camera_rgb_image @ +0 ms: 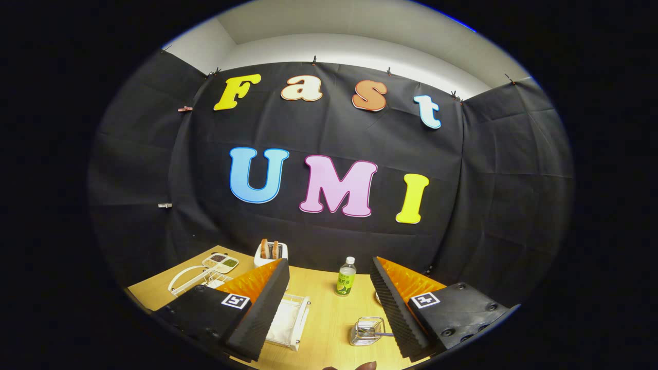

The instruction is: Take the plate from the dish rack, then take the spoon from the basket and place it into the plate.

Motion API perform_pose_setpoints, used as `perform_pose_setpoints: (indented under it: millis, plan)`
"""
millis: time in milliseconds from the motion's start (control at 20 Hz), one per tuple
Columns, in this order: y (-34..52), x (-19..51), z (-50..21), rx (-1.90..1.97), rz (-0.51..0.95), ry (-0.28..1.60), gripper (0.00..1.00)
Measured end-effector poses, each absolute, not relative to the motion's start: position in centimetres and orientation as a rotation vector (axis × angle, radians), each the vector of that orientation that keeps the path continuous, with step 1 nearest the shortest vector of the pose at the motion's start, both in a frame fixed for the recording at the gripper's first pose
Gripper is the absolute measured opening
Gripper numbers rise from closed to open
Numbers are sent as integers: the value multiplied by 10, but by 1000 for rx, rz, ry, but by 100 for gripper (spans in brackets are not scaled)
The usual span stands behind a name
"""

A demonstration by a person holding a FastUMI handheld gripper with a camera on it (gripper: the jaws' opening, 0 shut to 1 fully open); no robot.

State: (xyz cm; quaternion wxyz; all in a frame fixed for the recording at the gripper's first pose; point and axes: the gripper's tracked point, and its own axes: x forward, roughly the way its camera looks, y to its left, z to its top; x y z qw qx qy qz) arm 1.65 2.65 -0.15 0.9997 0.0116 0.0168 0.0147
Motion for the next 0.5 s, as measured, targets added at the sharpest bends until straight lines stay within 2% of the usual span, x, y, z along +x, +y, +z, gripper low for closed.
perform_pose_setpoints:
  millis: [500]
  plan:
    - [132, 72, -67, 110, 198, 380, 98]
